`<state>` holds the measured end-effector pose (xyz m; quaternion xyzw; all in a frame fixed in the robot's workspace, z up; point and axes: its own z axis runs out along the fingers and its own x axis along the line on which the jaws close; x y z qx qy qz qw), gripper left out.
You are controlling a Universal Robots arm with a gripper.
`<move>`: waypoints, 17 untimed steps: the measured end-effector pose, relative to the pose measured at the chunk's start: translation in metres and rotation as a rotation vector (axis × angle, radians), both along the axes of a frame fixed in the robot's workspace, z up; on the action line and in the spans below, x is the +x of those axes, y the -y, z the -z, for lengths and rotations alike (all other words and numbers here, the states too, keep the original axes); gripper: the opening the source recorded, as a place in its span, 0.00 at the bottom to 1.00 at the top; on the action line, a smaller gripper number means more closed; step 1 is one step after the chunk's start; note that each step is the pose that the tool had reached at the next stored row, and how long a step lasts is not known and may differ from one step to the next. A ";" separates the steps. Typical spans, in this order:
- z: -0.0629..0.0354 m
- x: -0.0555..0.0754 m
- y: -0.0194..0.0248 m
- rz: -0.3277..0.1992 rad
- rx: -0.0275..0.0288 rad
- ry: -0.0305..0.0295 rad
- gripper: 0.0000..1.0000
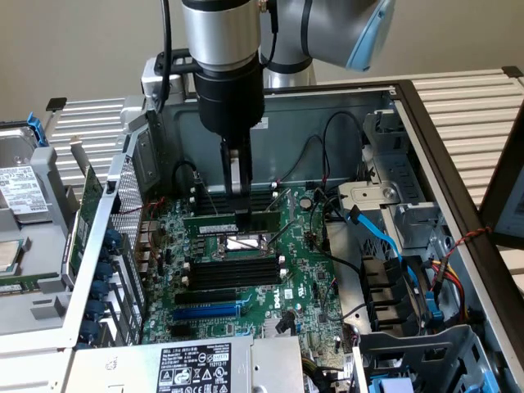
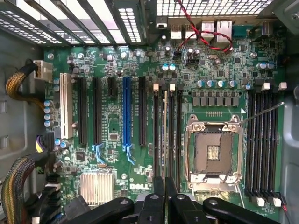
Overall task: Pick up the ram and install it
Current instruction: 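Insert the ram into the slot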
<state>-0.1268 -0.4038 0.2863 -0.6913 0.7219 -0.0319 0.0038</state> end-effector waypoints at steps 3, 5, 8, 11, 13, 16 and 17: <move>0.0057 0.000 0.0000 0.000 0.0001 0.0000 0.13; 0.0094 0.000 0.0000 0.000 0.0000 -0.0006 0.13; 0.0148 0.000 -0.0002 0.000 0.0001 -0.0034 0.13; 0.0189 0.000 -0.0018 0.000 -0.0001 -0.0071 0.13; 0.0202 0.000 -0.0030 -0.001 -0.0001 -0.0078 0.13; 0.0208 0.000 -0.0043 -0.010 0.0001 -0.0077 0.13; 0.0210 0.000 -0.0043 -0.014 -0.0001 -0.0078 0.13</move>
